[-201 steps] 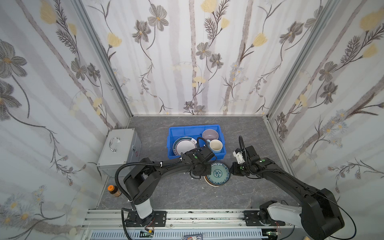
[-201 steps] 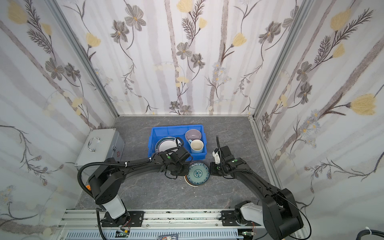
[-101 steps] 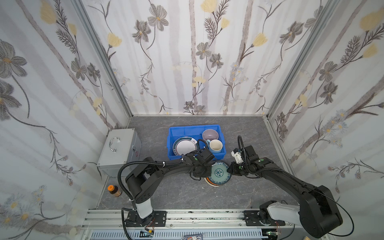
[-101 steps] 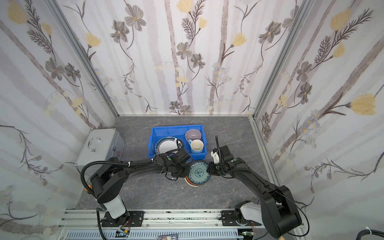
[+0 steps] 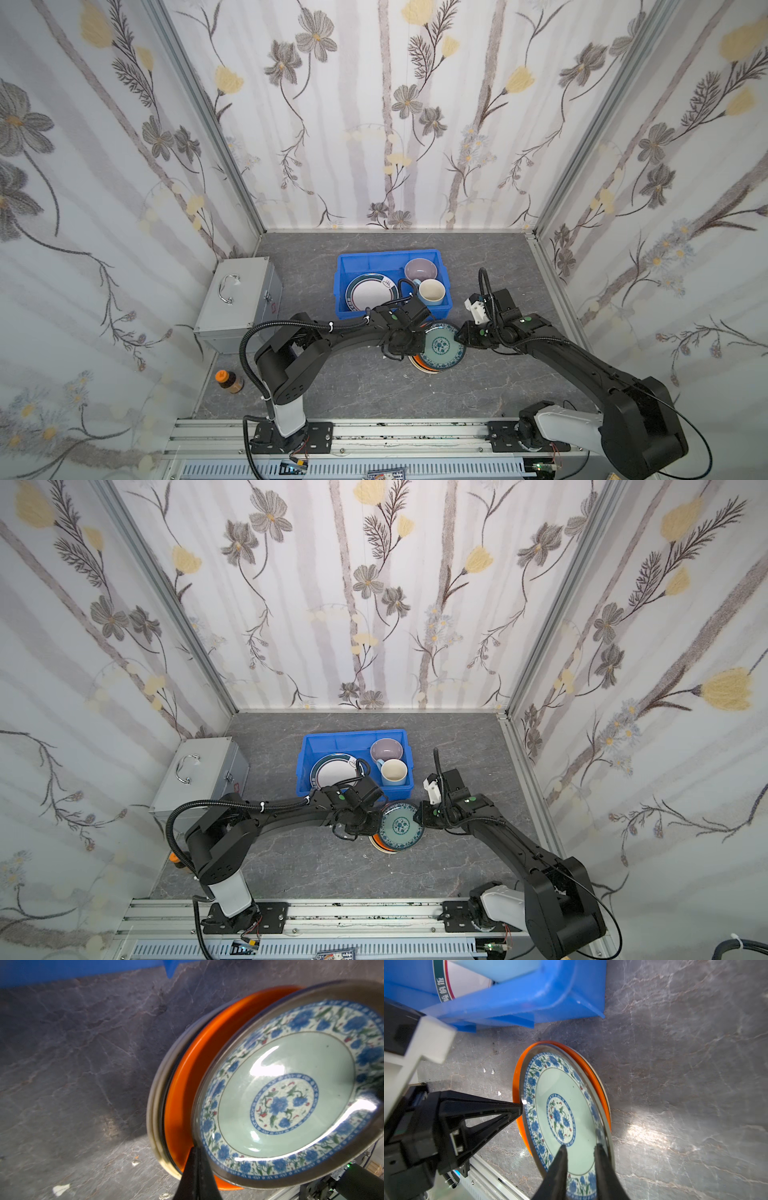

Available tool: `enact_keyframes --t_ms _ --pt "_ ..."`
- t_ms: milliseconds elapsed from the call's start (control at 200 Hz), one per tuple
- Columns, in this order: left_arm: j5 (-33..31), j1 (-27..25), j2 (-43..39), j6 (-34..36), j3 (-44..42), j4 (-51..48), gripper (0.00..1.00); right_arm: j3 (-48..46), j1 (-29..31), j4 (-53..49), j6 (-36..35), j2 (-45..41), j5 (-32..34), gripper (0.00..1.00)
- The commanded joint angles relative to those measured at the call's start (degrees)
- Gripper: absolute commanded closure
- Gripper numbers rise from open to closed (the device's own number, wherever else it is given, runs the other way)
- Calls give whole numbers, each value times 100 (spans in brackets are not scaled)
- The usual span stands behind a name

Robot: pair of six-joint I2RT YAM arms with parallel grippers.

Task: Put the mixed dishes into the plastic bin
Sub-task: 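Lift the blue-patterned plate off the orange plate with both grippers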

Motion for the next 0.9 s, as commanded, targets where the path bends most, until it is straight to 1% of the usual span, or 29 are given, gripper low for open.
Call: enact_keyframes --t_ms 0,65,120,175,345,739,894 --pt "-175 17 38 73 15 -197 100 126 -17 -284 -111 -254 762 65" --pt "-164 14 39 82 7 -204 100 152 -24 -377 -125 -382 1006 63" --pt "-153 16 42 82 -2 -194 100 118 -38 -403 -151 -417 1060 60" --pt "-137 11 38 73 -2 -185 100 71 -38 -415 -139 -355 1044 60" --pt "-127 13 29 82 7 -163 100 -25 -38 -163 -108 -87 377 62" --pt "-92 5 52 73 -33 -87 100 -237 -38 394 63 68 -402 67" --pt "-74 1 89 73 -20 -66 100 -325 -38 696 99 105 -856 68"
